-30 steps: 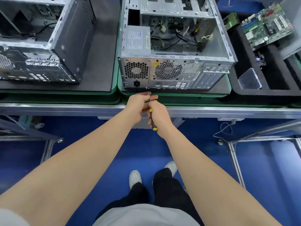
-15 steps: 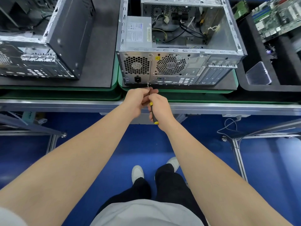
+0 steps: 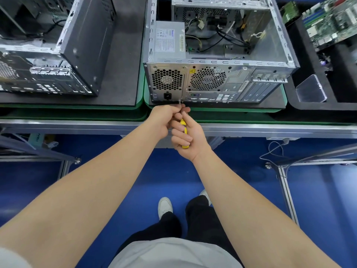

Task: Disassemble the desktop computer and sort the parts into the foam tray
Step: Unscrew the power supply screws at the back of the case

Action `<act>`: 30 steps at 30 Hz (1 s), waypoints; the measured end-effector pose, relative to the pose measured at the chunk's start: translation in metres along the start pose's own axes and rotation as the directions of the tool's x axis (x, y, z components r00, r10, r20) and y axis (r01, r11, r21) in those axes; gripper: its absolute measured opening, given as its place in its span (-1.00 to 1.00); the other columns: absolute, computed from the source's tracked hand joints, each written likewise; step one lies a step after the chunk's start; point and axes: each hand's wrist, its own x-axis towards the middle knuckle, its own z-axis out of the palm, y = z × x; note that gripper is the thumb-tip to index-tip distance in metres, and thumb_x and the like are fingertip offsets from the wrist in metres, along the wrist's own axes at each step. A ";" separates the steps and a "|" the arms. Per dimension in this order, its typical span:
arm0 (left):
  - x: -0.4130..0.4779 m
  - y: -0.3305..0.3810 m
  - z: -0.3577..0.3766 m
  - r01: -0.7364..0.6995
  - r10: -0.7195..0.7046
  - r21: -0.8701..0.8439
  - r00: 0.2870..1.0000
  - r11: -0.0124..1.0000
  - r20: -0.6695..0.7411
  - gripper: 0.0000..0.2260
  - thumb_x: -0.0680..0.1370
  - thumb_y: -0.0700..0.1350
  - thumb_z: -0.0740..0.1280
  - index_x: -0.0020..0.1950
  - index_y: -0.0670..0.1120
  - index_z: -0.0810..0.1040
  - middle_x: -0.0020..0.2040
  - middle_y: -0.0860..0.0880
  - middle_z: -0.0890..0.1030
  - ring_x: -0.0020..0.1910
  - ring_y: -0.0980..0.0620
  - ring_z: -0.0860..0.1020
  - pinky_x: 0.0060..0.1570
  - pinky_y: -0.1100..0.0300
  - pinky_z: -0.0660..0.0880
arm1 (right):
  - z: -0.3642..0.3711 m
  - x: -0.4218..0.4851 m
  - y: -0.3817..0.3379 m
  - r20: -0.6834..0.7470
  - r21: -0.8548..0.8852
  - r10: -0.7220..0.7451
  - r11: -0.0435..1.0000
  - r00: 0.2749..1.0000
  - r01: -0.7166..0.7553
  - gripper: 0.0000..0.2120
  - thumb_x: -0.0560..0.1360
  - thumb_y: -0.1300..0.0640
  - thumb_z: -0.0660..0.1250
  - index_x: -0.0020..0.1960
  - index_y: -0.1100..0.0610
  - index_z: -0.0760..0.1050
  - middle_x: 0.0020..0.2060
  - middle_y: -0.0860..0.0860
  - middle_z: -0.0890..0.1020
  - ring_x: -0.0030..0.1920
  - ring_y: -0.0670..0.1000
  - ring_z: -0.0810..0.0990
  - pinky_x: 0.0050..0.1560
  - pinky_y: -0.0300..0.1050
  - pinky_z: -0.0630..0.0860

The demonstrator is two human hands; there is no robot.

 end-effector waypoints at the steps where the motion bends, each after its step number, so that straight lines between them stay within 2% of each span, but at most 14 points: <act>1: 0.001 0.000 -0.001 0.000 0.000 0.001 1.000 1.000 -0.012 -0.83 0.66 -0.19 0.30 0.18 -0.21 0.63 0.07 -0.14 0.74 0.03 -0.07 0.66 0.24 -0.03 0.58 | 0.003 0.002 0.000 -0.015 -0.020 -0.005 1.000 1.000 0.005 -0.62 0.76 -0.09 0.11 -0.14 0.05 0.45 -0.50 -0.05 0.34 -0.67 -0.14 0.18 -0.74 -0.27 0.11; 5: 0.005 0.000 -0.004 -0.022 0.024 0.069 0.999 0.997 -0.033 -0.80 0.65 -0.22 0.28 0.18 -0.22 0.65 0.09 -0.19 0.73 -0.05 0.00 0.69 0.18 0.04 0.60 | 0.010 0.010 0.003 -0.297 -0.361 -0.164 0.931 0.941 0.048 -0.62 0.76 -0.09 0.10 -0.17 0.05 0.39 -0.49 -0.02 0.28 -0.64 -0.07 0.13 -0.64 -0.28 0.06; 7: 0.005 0.001 -0.006 -0.036 0.040 0.134 0.999 0.990 -0.029 -0.81 0.65 -0.20 0.29 0.16 -0.19 0.67 0.07 -0.14 0.74 -0.06 -0.04 0.65 0.21 -0.01 0.57 | 0.016 0.013 0.007 -0.378 -0.678 -0.359 0.735 0.853 0.009 -0.65 0.74 -0.03 0.06 -0.14 0.08 0.41 -0.44 0.01 0.34 -0.56 -0.02 0.21 -0.53 -0.21 0.12; 8: 0.005 0.001 -0.006 -0.037 0.042 0.155 0.999 0.987 -0.030 -0.82 0.65 -0.18 0.31 0.15 -0.18 0.67 0.05 -0.11 0.74 0.00 -0.07 0.66 0.25 -0.05 0.56 | 0.019 0.015 0.009 -0.369 -0.826 -0.479 0.563 0.796 -0.044 -0.66 0.73 0.00 0.03 -0.10 0.09 0.44 -0.36 0.03 0.42 -0.47 0.00 0.31 -0.45 -0.13 0.20; 10: 0.005 0.001 -0.006 -0.025 0.031 0.158 0.999 0.987 -0.034 -0.82 0.64 -0.14 0.34 0.13 -0.18 0.68 0.04 -0.13 0.75 0.12 -0.12 0.69 0.30 -0.10 0.55 | 0.023 0.019 0.014 -0.268 -0.963 -0.653 0.200 0.709 -0.180 -0.67 0.75 0.05 0.01 0.03 0.11 0.51 -0.14 0.04 0.55 -0.18 0.06 0.45 -0.22 -0.03 0.33; 11: 0.004 0.001 -0.006 -0.012 0.018 0.150 0.999 0.989 -0.039 -0.82 0.64 -0.12 0.36 0.12 -0.18 0.69 0.06 -0.15 0.74 0.16 -0.14 0.68 0.31 -0.11 0.54 | 0.022 0.020 0.015 -0.229 -0.969 -0.693 0.096 0.684 -0.227 -0.68 0.75 0.06 0.01 0.10 0.13 0.52 -0.05 0.06 0.59 -0.09 0.09 0.47 -0.15 -0.02 0.34; 15: 0.002 -0.001 -0.005 0.008 0.002 0.163 0.998 0.987 -0.057 -0.82 0.62 -0.08 0.39 0.11 -0.15 0.72 0.09 -0.16 0.73 0.15 -0.15 0.68 0.30 -0.12 0.55 | 0.014 0.023 0.019 -0.177 -0.954 -0.751 -0.028 0.636 -0.300 -0.72 0.73 0.08 0.06 0.19 0.18 0.50 0.05 0.18 0.66 0.02 0.24 0.62 -0.14 0.02 0.43; 17: 0.002 -0.002 -0.004 -0.008 0.017 0.157 0.998 0.988 -0.056 -0.82 0.59 -0.10 0.43 0.11 -0.16 0.72 0.05 -0.13 0.74 0.14 -0.13 0.69 0.22 -0.07 0.60 | 0.015 0.024 0.018 -0.184 -0.954 -0.745 -0.023 0.641 -0.300 -0.74 0.73 0.09 0.08 0.18 0.18 0.49 0.06 0.19 0.66 0.04 0.25 0.63 -0.12 0.04 0.47; 19: 0.003 -0.001 -0.004 -0.037 0.049 0.165 0.996 0.986 -0.069 -0.84 0.58 -0.14 0.45 0.11 -0.18 0.71 0.01 -0.10 0.75 0.06 -0.07 0.71 0.01 0.06 0.66 | 0.015 0.025 0.014 -0.219 -0.966 -0.704 0.058 0.676 -0.252 -0.74 0.72 0.08 0.07 0.13 0.17 0.49 0.02 0.19 0.66 -0.03 0.24 0.65 -0.17 0.05 0.54; 21: 0.004 0.001 -0.002 -0.051 0.063 0.149 0.995 0.988 -0.078 -0.86 0.59 -0.20 0.42 0.10 -0.22 0.70 -0.01 -0.12 0.75 -0.03 -0.04 0.72 -0.15 0.14 0.66 | 0.012 0.023 0.008 -0.300 -0.941 -0.593 0.313 0.747 -0.130 -0.70 0.70 0.03 0.08 -0.01 0.16 0.51 -0.19 0.16 0.63 -0.35 0.17 0.61 -0.41 -0.03 0.52; 23: 0.004 0.003 -0.002 -0.033 0.041 0.116 0.997 0.993 -0.065 -0.88 0.60 -0.23 0.39 0.07 -0.23 0.69 -0.03 -0.13 0.75 -0.06 -0.04 0.71 -0.02 0.09 0.67 | 0.008 0.016 0.001 -0.360 -0.751 -0.389 0.661 0.848 -0.015 -0.62 0.70 -0.02 0.15 -0.16 0.16 0.54 -0.40 0.12 0.54 -0.56 0.11 0.46 -0.53 -0.13 0.41; 24: 0.004 0.004 -0.003 -0.020 0.025 0.107 0.998 0.994 -0.050 -0.88 0.61 -0.23 0.38 0.06 -0.23 0.68 -0.04 -0.13 0.75 -0.06 -0.04 0.70 0.06 0.06 0.64 | 0.005 0.012 -0.001 -0.337 -0.632 -0.298 0.774 0.893 0.020 -0.57 0.70 -0.05 0.17 -0.21 0.15 0.56 -0.44 0.10 0.51 -0.57 0.08 0.42 -0.53 -0.16 0.38; 26: 0.004 0.004 -0.004 0.009 -0.008 0.075 1.000 0.997 -0.010 -0.85 0.62 -0.23 0.36 0.11 -0.25 0.67 -0.13 -0.14 0.74 -0.02 -0.07 0.67 0.17 0.00 0.60 | -0.003 0.007 0.000 -0.230 -0.451 -0.200 0.889 0.953 0.077 -0.53 0.72 -0.13 0.15 -0.18 0.12 0.59 -0.44 0.07 0.46 -0.54 0.04 0.37 -0.51 -0.17 0.33; 30: 0.005 0.004 -0.004 0.013 -0.014 0.003 0.999 1.000 0.031 -0.85 0.62 -0.27 0.32 0.12 -0.29 0.64 -0.26 -0.16 0.59 0.08 -0.03 0.71 0.24 -0.02 0.58 | -0.009 0.005 0.007 -0.061 -0.197 -0.084 0.978 0.995 0.071 -0.60 0.73 -0.18 0.16 -0.09 0.04 0.58 -0.48 -0.03 0.38 -0.61 -0.08 0.26 -0.63 -0.20 0.23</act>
